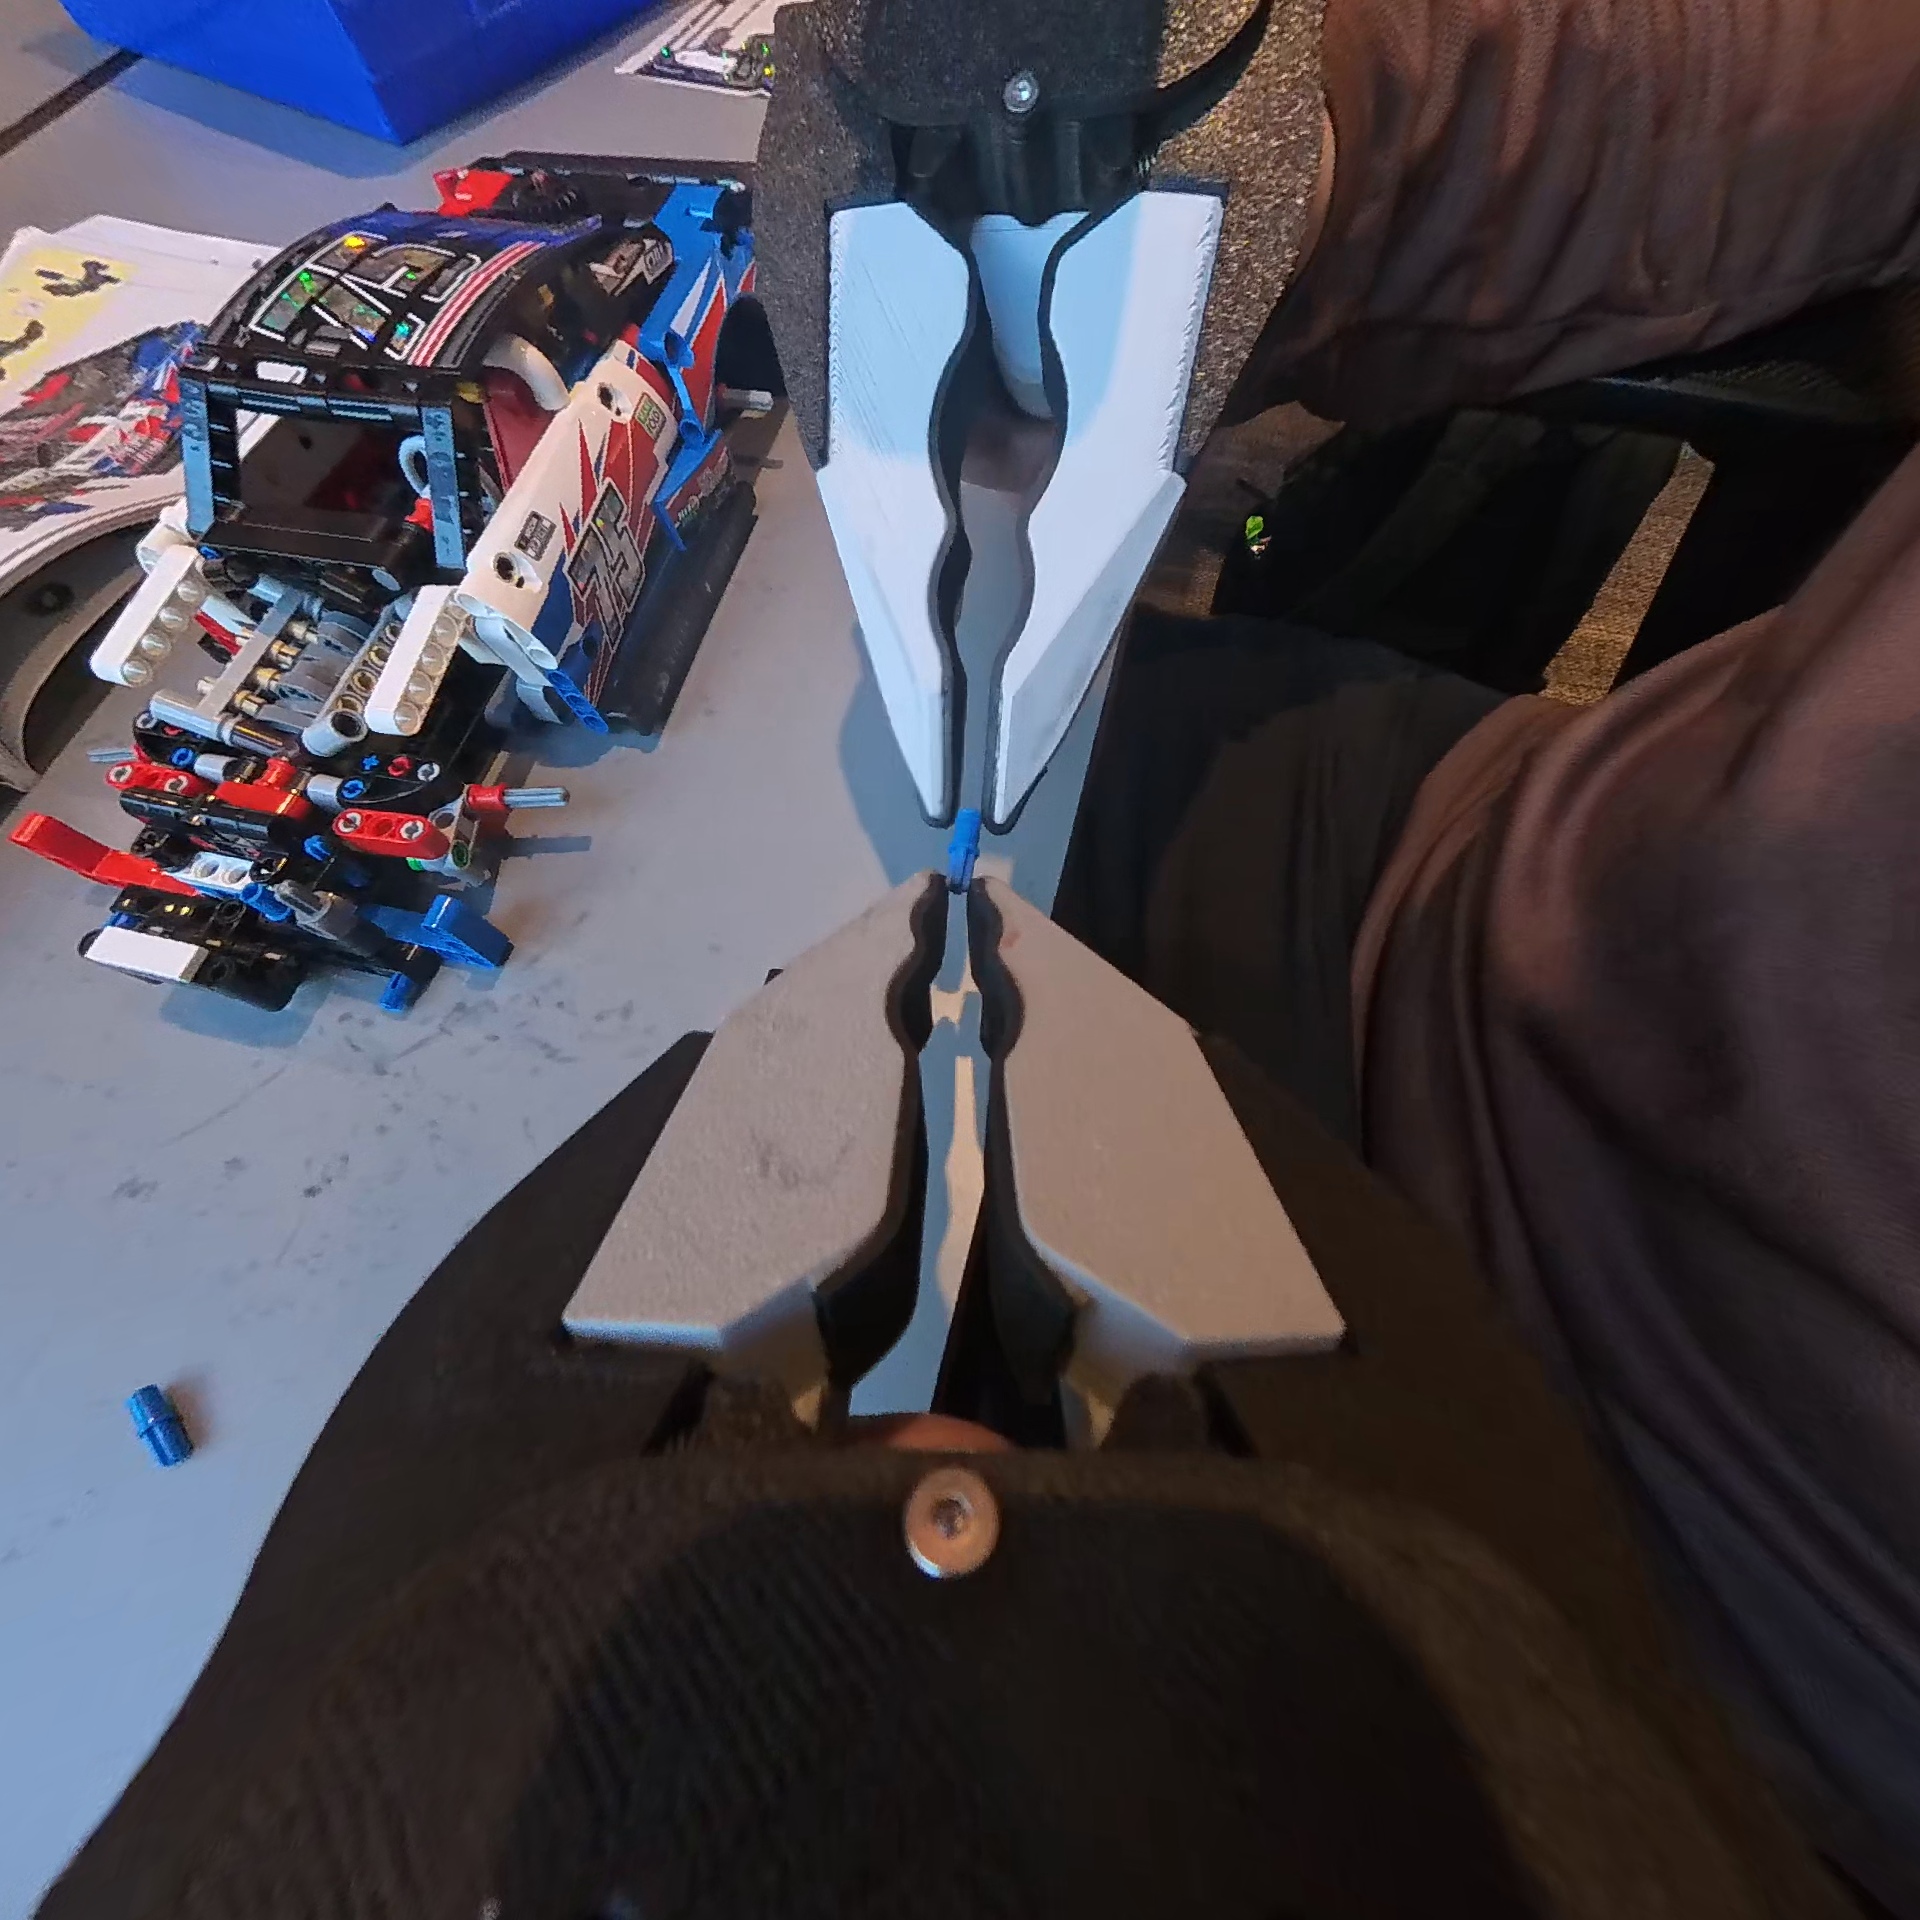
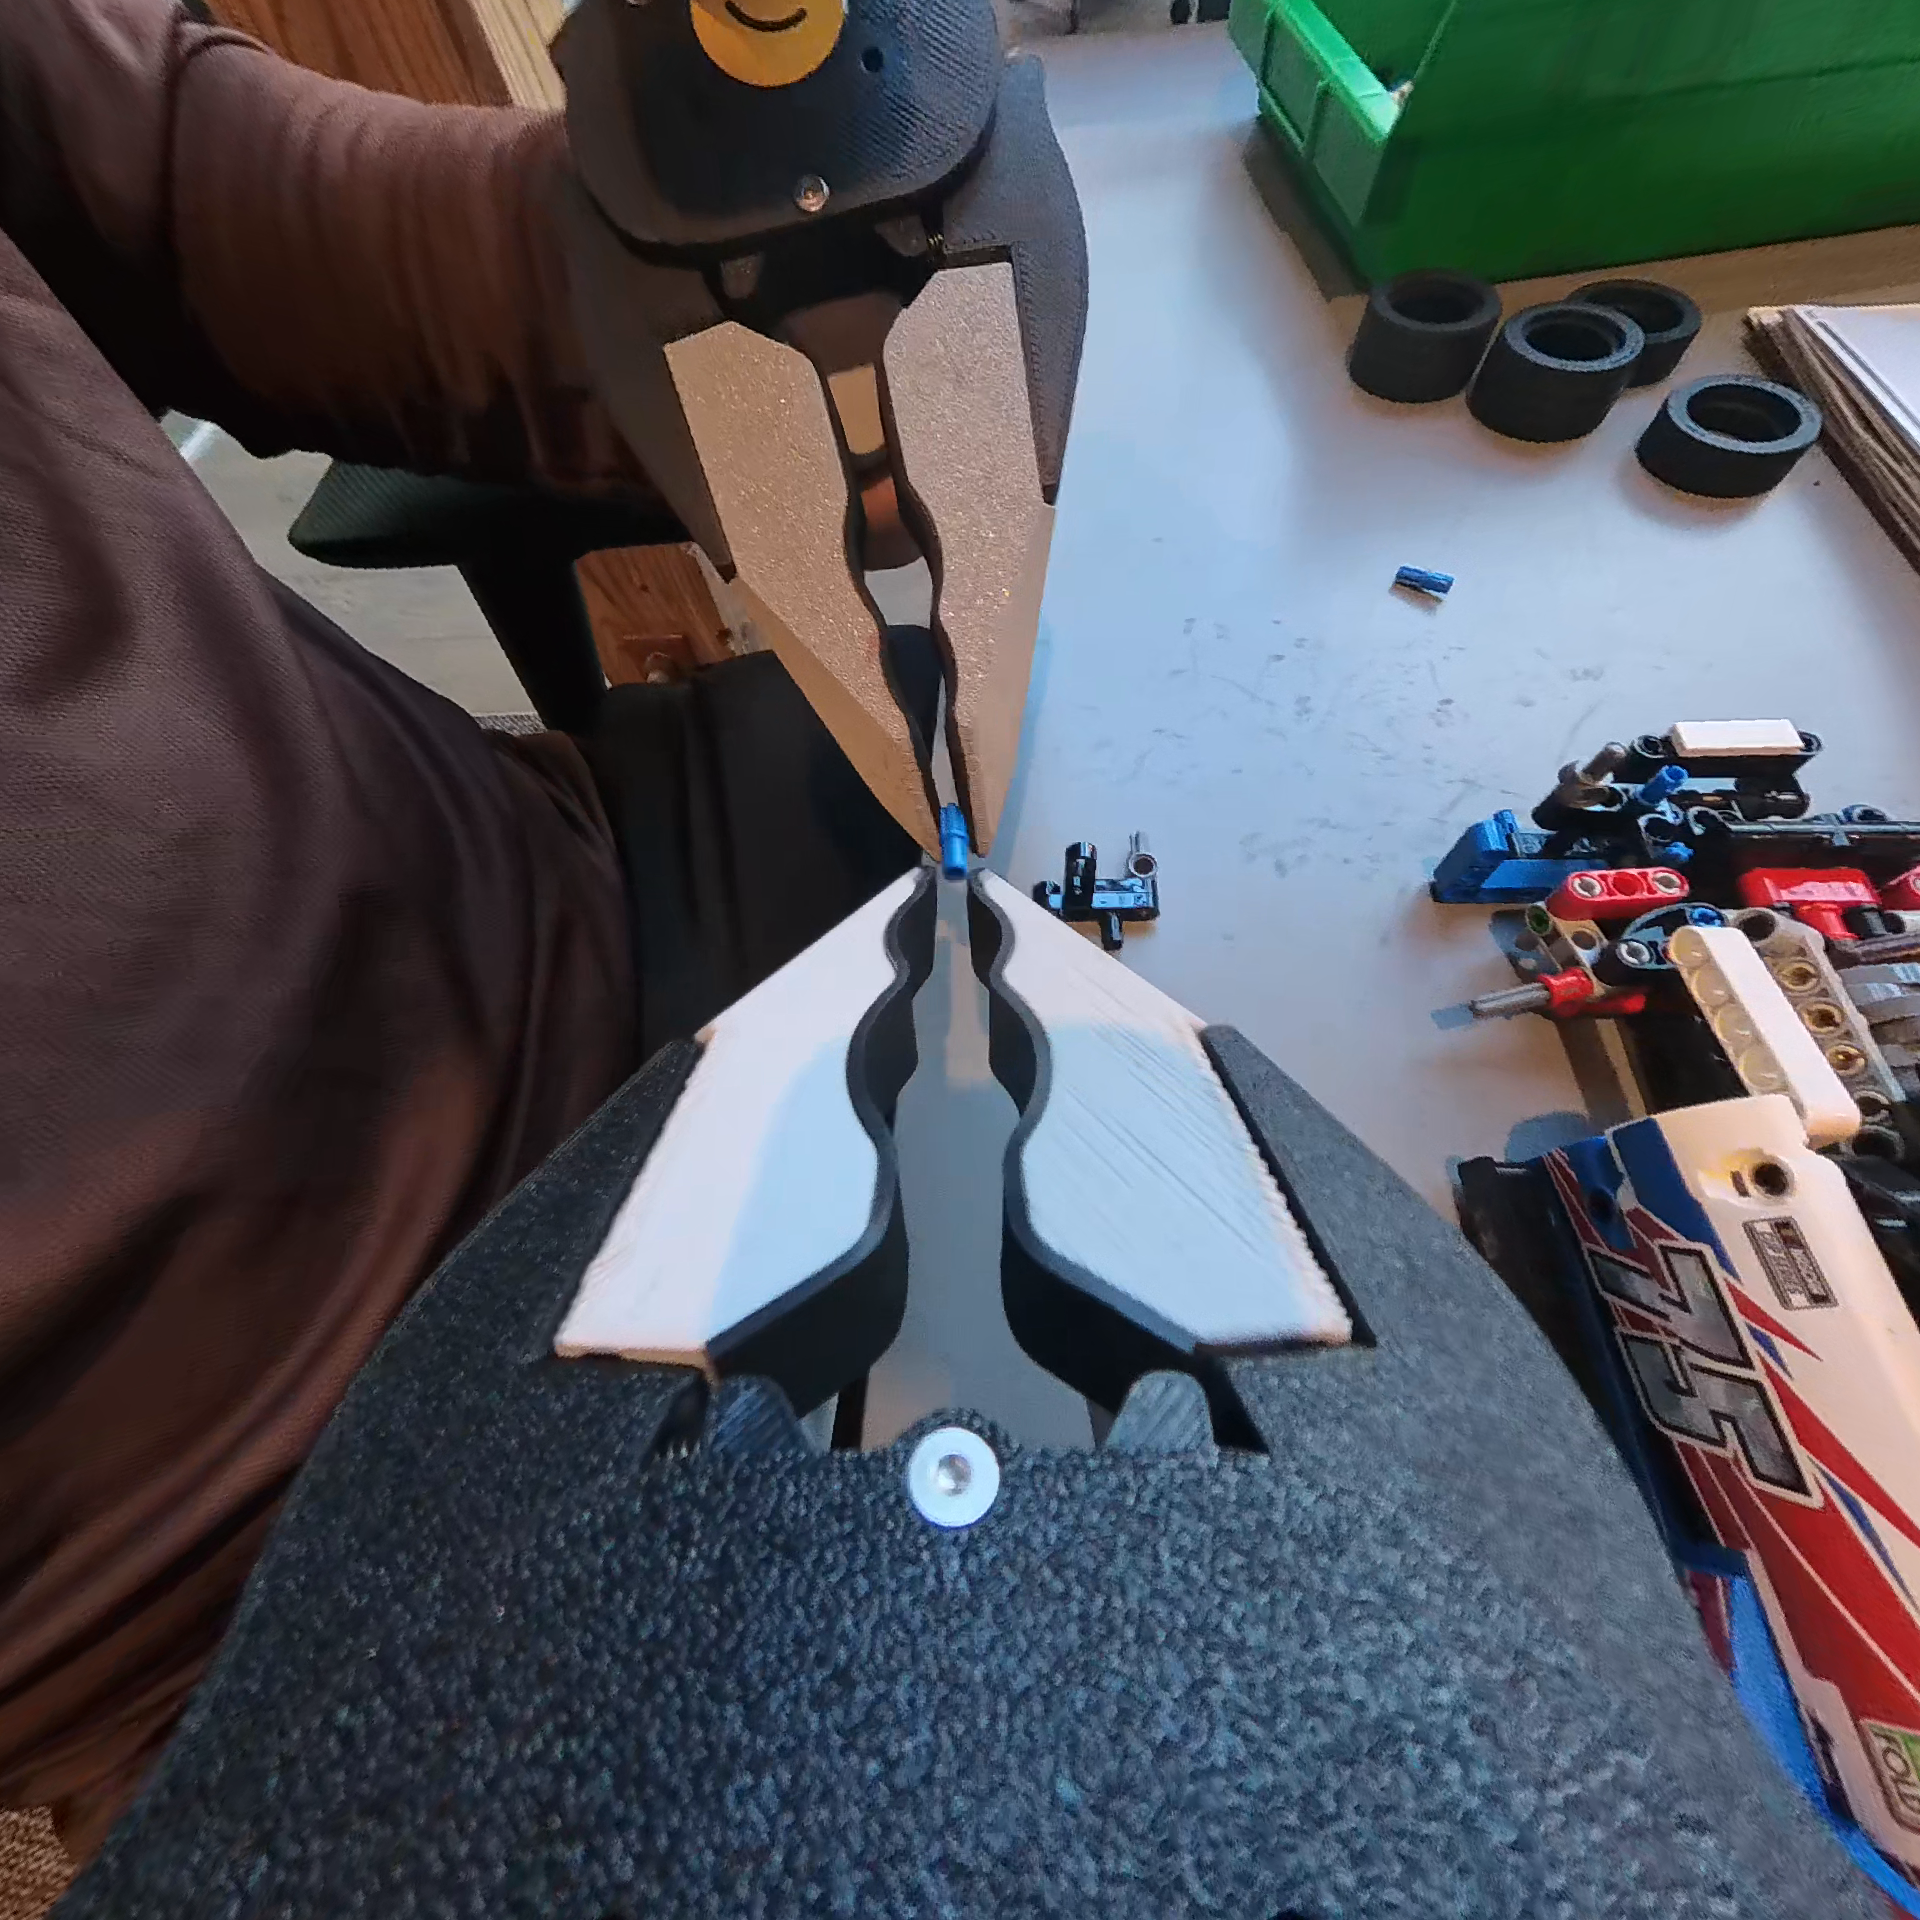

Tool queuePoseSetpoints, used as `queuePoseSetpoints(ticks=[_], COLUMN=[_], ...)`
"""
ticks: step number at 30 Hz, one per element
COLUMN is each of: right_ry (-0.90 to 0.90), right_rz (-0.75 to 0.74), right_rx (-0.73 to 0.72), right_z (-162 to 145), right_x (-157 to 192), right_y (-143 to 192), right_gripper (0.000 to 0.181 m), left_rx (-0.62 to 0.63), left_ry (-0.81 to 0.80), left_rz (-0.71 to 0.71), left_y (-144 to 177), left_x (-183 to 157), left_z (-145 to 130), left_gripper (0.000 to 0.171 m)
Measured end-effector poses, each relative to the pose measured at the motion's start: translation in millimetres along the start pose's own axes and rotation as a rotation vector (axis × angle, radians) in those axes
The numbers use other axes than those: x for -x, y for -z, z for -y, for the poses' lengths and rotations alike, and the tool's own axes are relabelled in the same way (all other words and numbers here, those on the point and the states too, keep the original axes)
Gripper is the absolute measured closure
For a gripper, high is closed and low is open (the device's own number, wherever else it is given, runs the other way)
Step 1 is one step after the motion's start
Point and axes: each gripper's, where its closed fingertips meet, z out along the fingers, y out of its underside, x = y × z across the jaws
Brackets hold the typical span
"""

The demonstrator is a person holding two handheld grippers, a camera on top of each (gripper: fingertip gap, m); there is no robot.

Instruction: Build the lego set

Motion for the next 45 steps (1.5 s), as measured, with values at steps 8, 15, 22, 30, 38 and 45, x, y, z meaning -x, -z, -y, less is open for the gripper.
queuePoseSetpoints(ticks=[8, 15, 22, 30, 38, 45], right_ry=[0.004, 0.002, 0.005, -0.007, -0.073, -0.081], right_rz=[-0.007, -0.001, -0.012, -0.064, -0.123, -0.111], right_rx=[-0.009, 0.0, 0.005, 0.004, 0.016, 0.054], right_z=[3, 0, -1, -3, -14, -18], right_x=[0, 1, -2, -14, -34, -31], right_y=[0, 0, 0, 1, 6, -3], right_gripper=[0.175, 0.177, 0.177, 0.177, 0.177, 0.177], left_rx=[0.003, -0.003, -0.022, -0.046, -0.042, 0.01], left_ry=[-0.007, -0.014, -0.006, 0.063, 0.144, 0.155], left_rz=[-0.009, -0.009, -0.009, 0.021, 0.103, 0.138], left_y=[-4, -6, -8, -12, 1, 5], left_x=[-1, -1, 1, 13, 32, 41], left_z=[2, 3, 3, 2, -14, -29], left_gripper=[0.171, 0.171, 0.171, 0.169, 0.154, 0.164])
